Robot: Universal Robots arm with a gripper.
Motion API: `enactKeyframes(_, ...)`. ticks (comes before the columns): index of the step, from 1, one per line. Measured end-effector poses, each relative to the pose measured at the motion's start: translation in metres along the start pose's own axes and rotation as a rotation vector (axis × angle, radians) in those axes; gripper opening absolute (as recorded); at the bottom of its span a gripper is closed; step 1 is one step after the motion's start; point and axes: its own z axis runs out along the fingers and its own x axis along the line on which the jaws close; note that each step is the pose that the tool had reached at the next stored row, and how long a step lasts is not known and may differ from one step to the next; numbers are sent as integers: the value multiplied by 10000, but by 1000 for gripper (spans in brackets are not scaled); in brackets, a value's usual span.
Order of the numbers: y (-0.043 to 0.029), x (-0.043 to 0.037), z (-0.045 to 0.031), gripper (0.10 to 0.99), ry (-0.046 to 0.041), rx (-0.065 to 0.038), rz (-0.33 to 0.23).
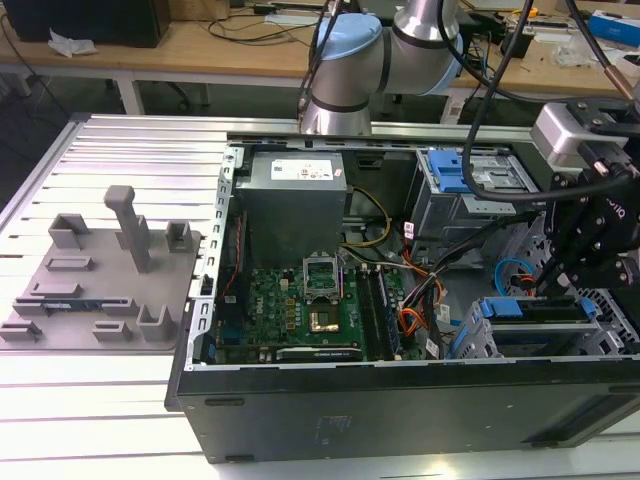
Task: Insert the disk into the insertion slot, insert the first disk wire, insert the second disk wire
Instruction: 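Insert the second disk wire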
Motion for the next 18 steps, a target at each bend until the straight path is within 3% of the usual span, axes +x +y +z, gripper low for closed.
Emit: enactKeyframes(18,-19,20,34,161,0,-5,-2)
